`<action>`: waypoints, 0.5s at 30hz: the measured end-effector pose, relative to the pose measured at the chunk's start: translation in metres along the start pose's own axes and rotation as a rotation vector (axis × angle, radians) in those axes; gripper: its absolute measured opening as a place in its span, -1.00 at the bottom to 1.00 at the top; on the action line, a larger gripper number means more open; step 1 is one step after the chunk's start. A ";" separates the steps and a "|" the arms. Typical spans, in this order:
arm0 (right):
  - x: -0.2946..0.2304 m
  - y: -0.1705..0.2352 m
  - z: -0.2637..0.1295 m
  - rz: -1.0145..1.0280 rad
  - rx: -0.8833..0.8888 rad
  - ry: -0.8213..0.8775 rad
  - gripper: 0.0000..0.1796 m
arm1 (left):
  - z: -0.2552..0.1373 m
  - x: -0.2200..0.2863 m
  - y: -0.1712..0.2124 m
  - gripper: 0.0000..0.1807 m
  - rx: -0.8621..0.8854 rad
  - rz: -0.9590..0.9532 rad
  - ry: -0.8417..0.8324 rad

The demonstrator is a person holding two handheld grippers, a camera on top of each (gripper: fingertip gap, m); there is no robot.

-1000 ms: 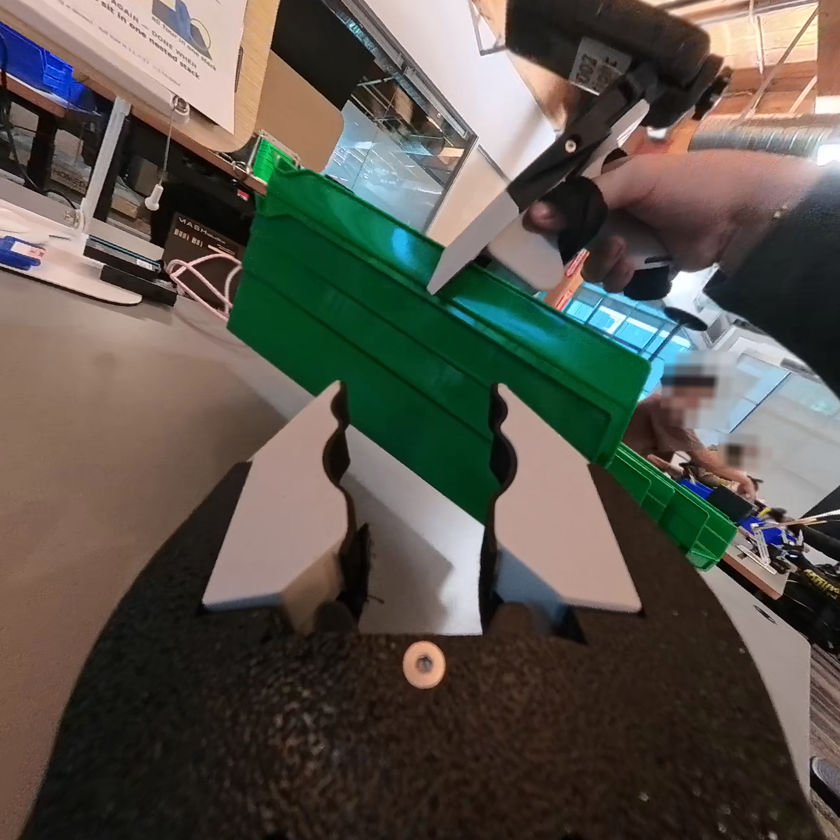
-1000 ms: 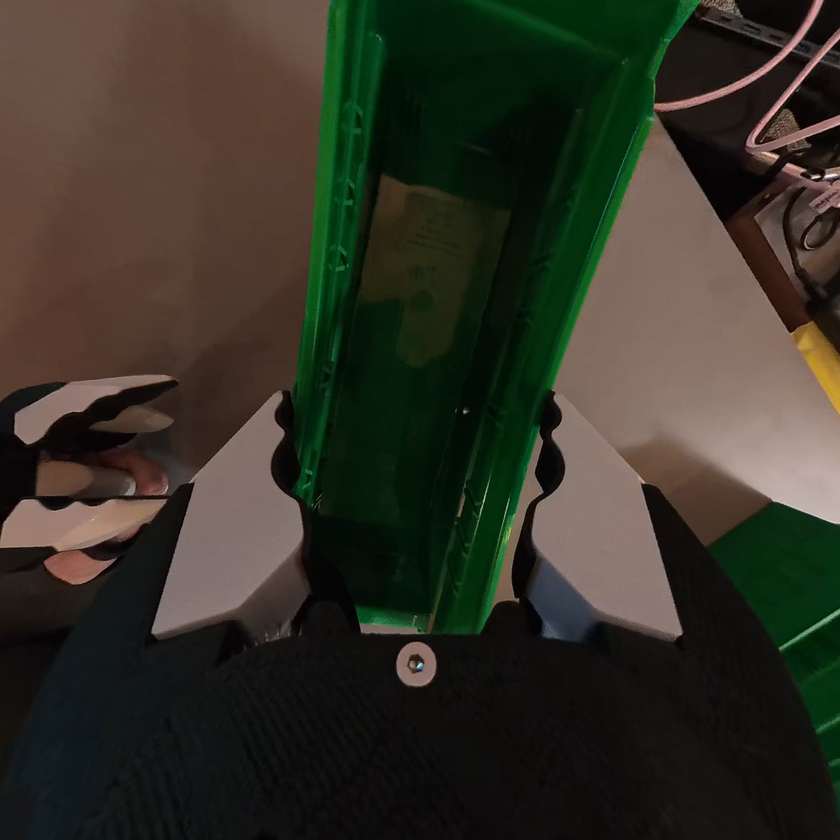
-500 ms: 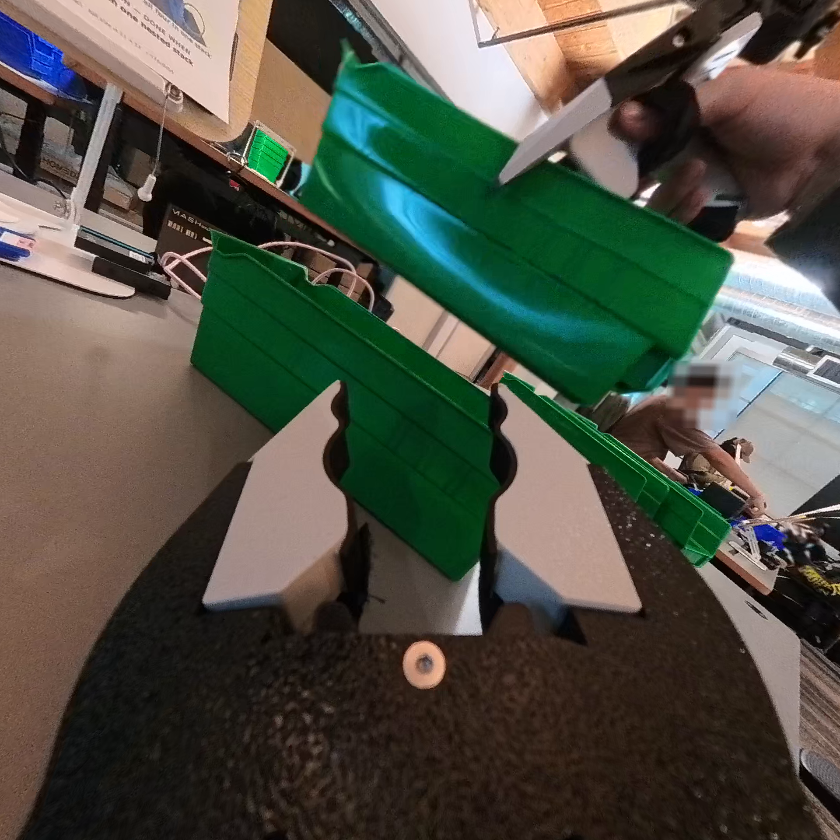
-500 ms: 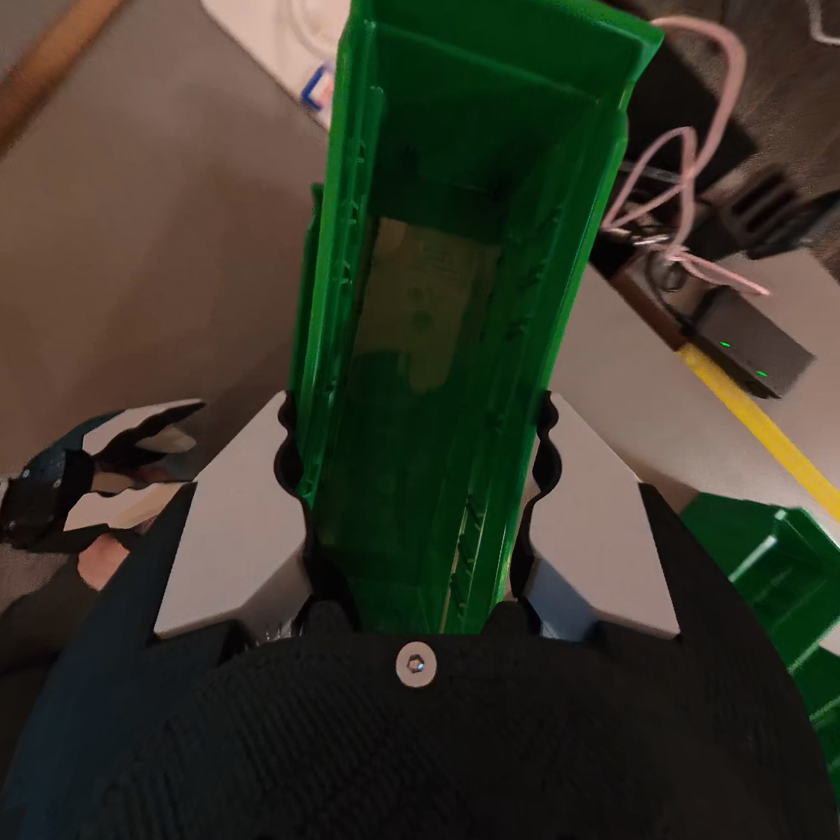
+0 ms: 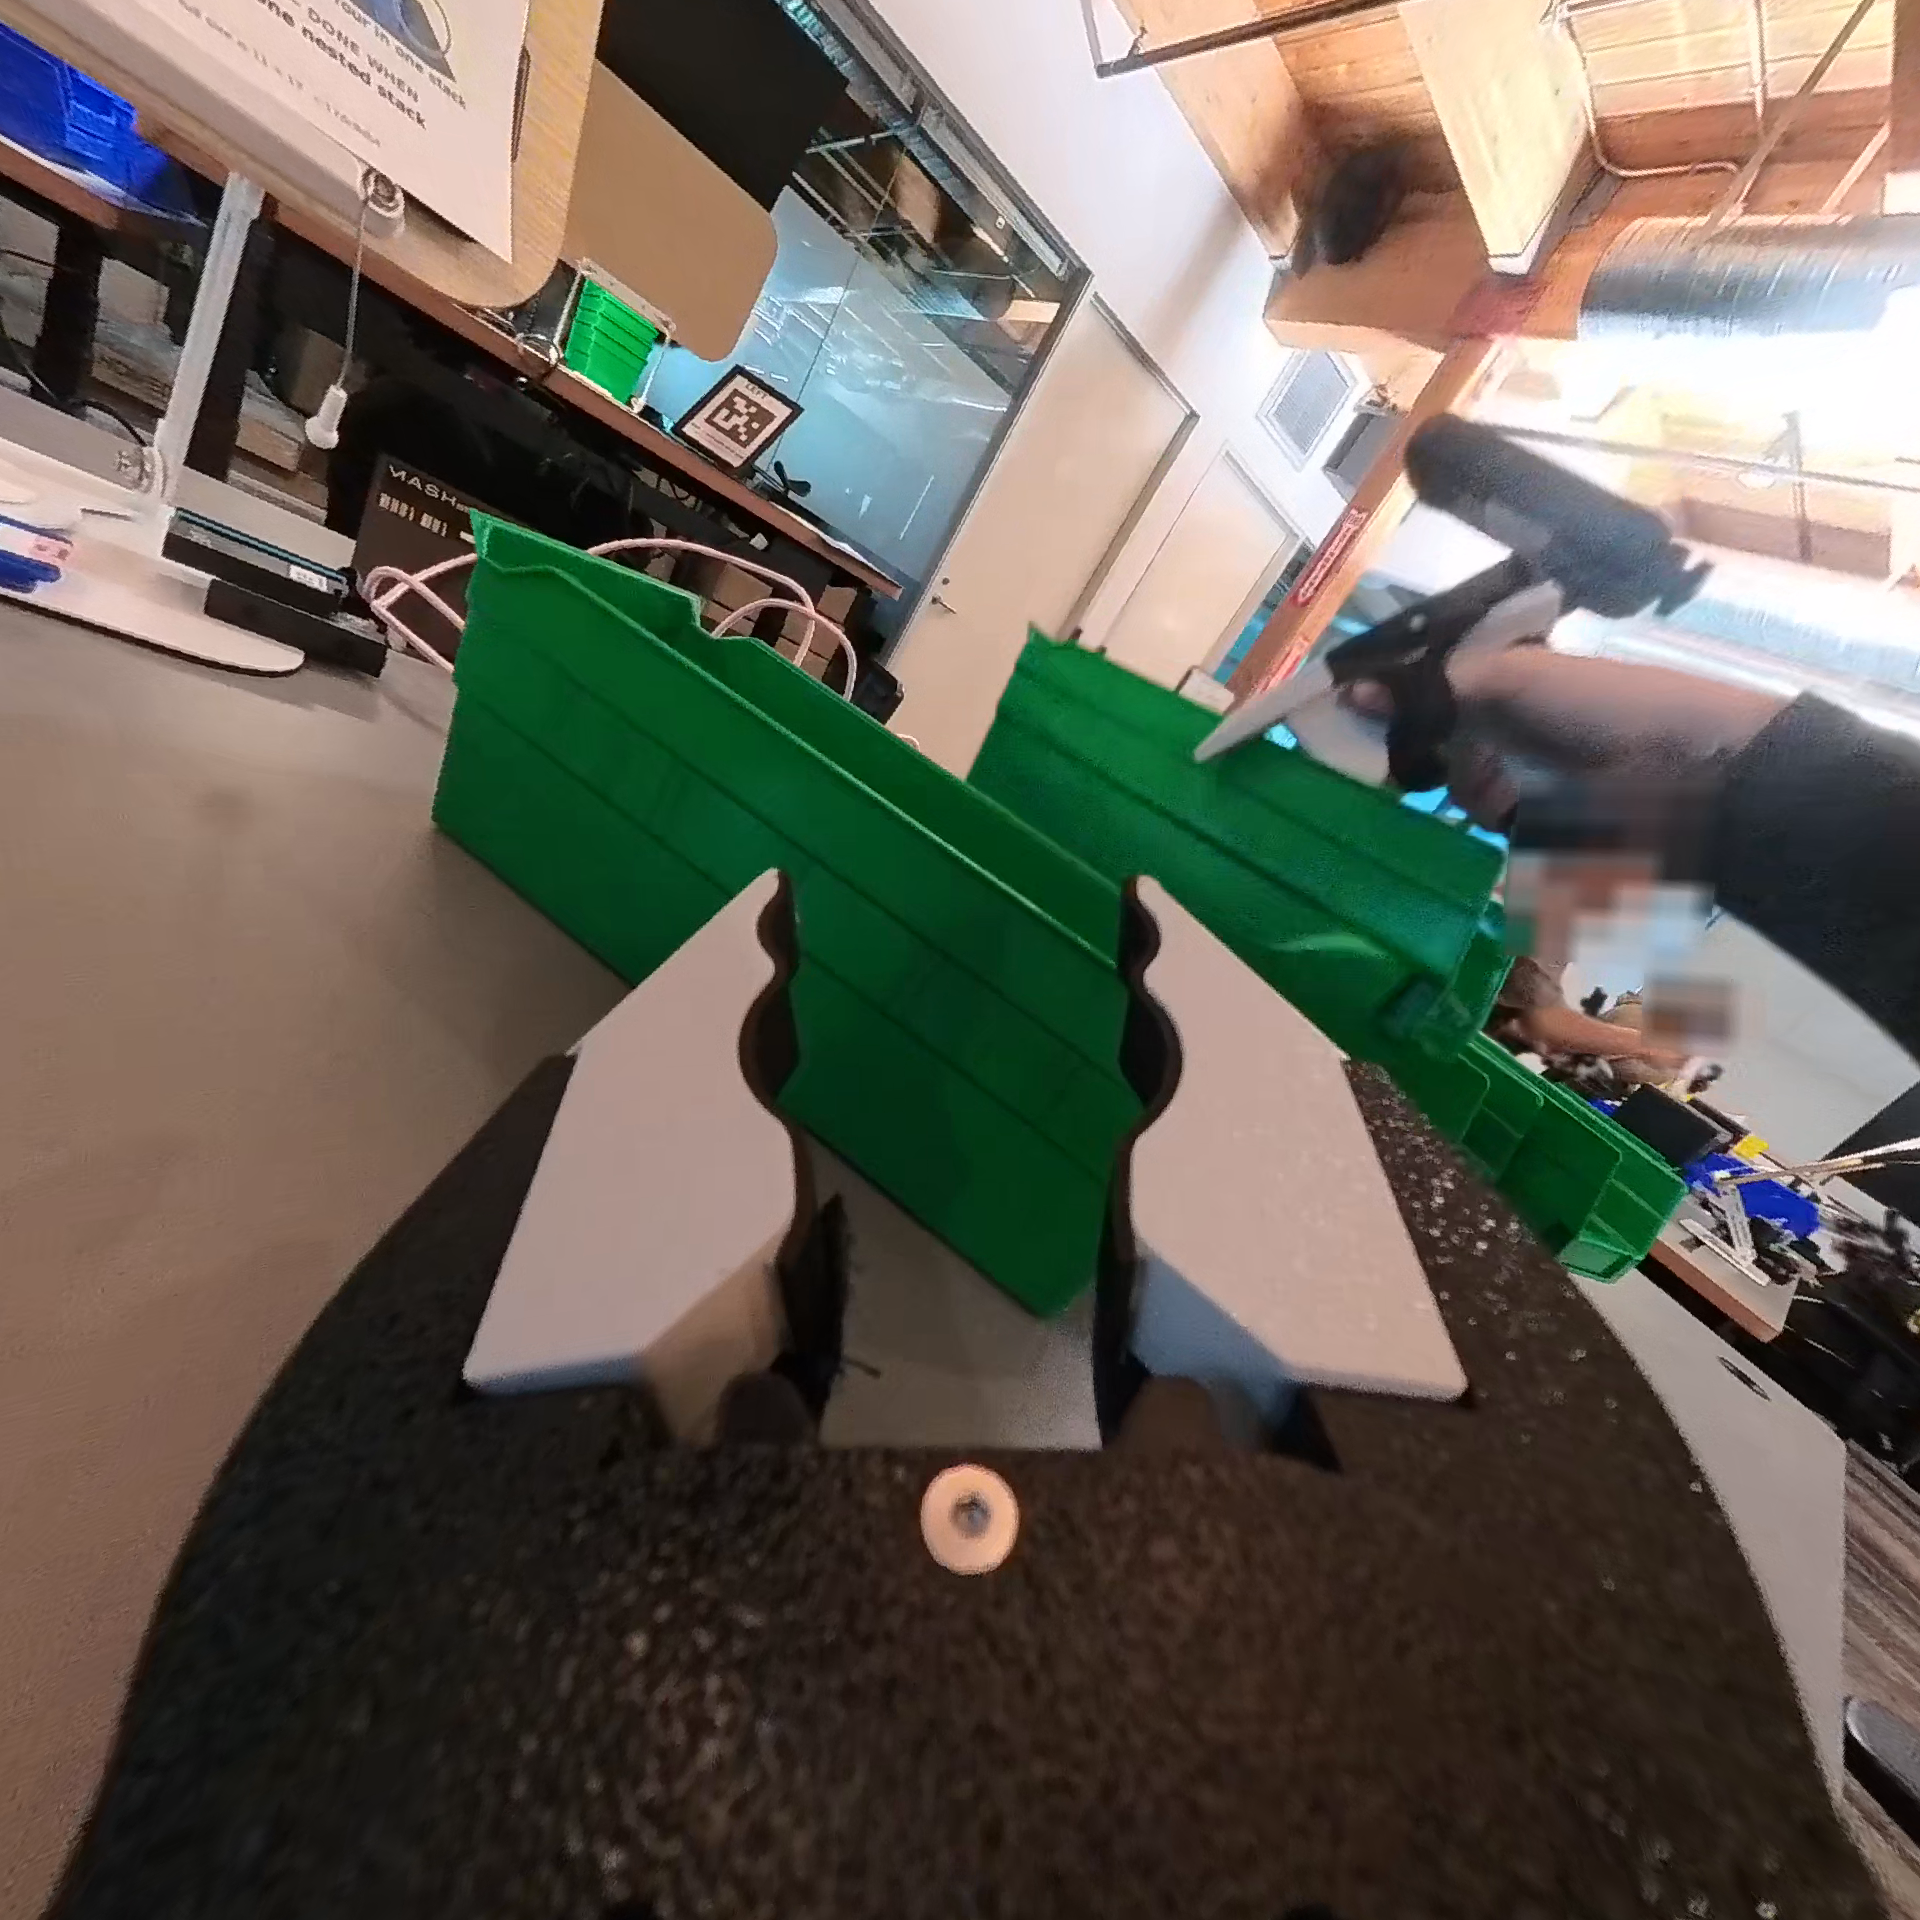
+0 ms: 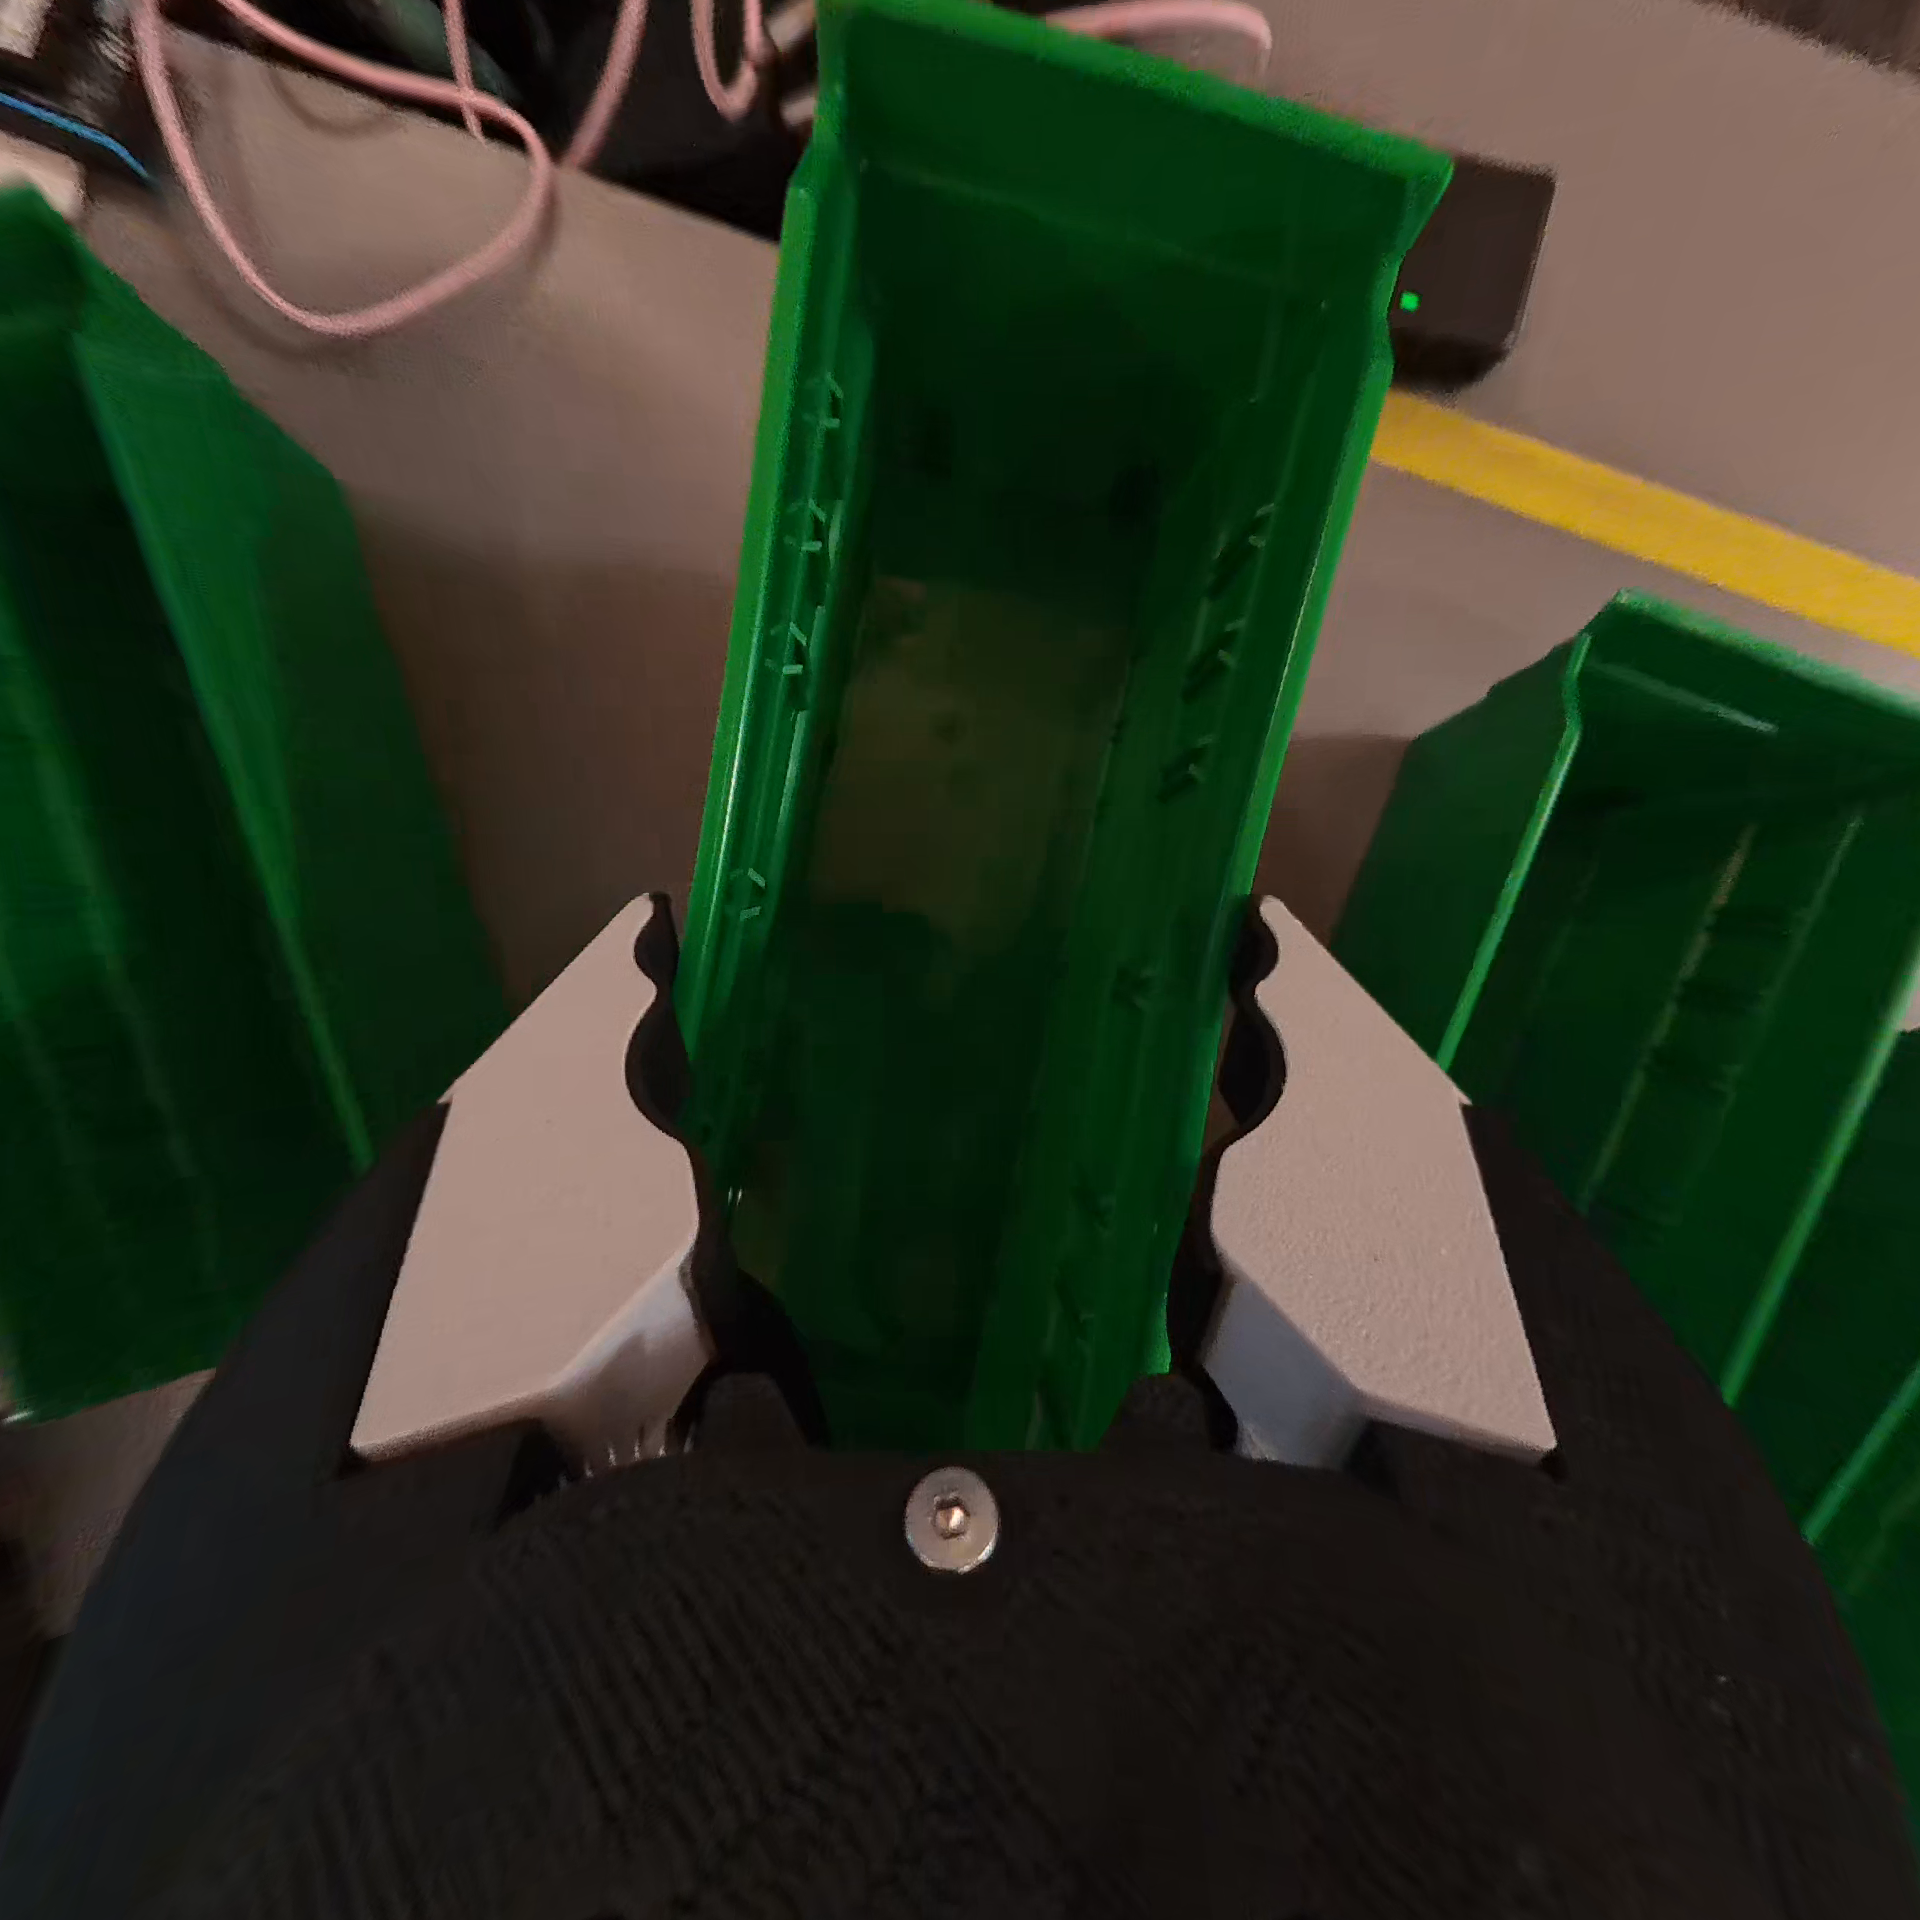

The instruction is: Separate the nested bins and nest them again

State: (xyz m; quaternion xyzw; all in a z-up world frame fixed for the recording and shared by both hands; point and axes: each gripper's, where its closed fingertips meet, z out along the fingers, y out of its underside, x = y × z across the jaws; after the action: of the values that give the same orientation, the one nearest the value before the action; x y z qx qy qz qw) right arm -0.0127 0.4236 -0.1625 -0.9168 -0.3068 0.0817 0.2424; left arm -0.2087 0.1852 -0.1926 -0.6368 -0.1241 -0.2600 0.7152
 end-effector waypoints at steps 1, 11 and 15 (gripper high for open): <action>0.004 0.008 0.009 -0.001 -0.007 0.010 0.18 | 0.000 0.000 0.000 -0.34 -0.001 0.002 -0.001; 0.018 0.046 0.039 -0.158 -0.045 0.106 0.51 | 0.000 -0.001 0.000 -0.33 -0.001 0.000 -0.004; -0.066 0.010 0.004 -0.312 0.157 -0.207 0.43 | 0.001 0.000 0.001 -0.33 -0.005 -0.005 -0.002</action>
State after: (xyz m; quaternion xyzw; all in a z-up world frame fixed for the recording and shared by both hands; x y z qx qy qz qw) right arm -0.0609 0.3787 -0.1705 -0.8231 -0.4608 0.1606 0.2903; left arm -0.2082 0.1862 -0.1936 -0.6386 -0.1255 -0.2614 0.7128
